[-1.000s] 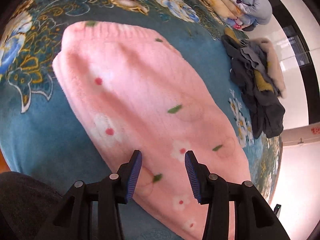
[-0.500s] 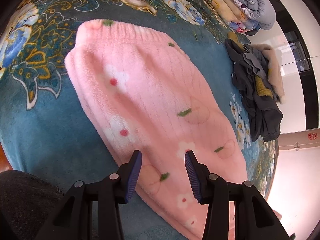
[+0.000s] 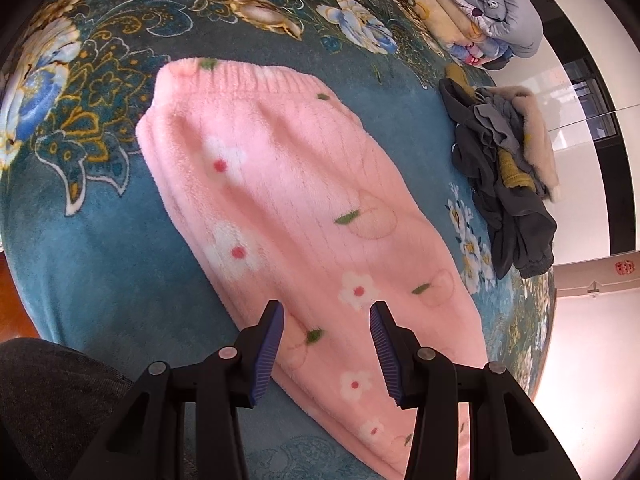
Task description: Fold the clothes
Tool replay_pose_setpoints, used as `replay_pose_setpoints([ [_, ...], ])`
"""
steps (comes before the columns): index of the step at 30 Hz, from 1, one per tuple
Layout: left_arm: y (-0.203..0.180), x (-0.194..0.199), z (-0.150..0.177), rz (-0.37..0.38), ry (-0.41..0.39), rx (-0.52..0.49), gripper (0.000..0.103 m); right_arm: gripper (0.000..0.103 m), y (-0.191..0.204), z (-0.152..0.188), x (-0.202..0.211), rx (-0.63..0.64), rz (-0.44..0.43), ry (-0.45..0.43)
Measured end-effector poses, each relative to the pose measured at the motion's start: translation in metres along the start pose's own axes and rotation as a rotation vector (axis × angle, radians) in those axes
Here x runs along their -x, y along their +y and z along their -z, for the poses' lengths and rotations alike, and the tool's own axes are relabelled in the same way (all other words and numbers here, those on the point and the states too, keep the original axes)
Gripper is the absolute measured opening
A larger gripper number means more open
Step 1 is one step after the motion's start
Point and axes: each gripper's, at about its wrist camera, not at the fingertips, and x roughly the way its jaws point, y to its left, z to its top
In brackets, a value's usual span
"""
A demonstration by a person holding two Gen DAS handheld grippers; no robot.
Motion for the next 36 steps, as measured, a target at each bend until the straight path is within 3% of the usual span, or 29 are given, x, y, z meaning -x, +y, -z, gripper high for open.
replay_pose_setpoints([
  [5,-0.009,0.008,0.002,-0.015,-0.011,-0.019,0.049,0.004,-0.01,-0.009,-0.012,0.017,0.084,0.013],
  [11,-0.038,0.021,0.007,-0.017,-0.027,-0.114,0.049,0.006,-0.052,-0.002,-0.03,-0.069,0.05,0.049],
  [14,-0.053,0.023,0.011,0.001,-0.023,-0.149,0.049,0.028,-0.07,-0.001,-0.039,-0.126,0.017,0.074],
  [18,-0.073,0.026,0.02,0.044,-0.021,-0.181,0.049,0.034,-0.081,0.006,-0.041,-0.219,-0.052,0.046],
  [22,-0.098,0.023,0.032,0.071,-0.008,-0.234,0.049,0.029,-0.072,0.008,-0.042,-0.188,-0.042,0.025],
  [24,-0.108,0.018,0.04,0.08,0.006,-0.256,0.049,0.007,-0.068,0.008,-0.042,-0.176,-0.039,0.022],
  [27,-0.121,0.01,0.049,0.088,0.029,-0.285,0.049,0.006,-0.052,0.004,-0.034,-0.134,-0.042,0.022],
  [31,-0.139,-0.001,0.06,0.099,0.06,-0.322,0.049,0.004,-0.022,-0.014,0.022,0.038,-0.127,-0.124],
  [36,-0.154,-0.016,0.072,0.098,0.099,-0.357,0.049,0.004,-0.04,-0.026,0.021,0.051,-0.009,-0.117],
])
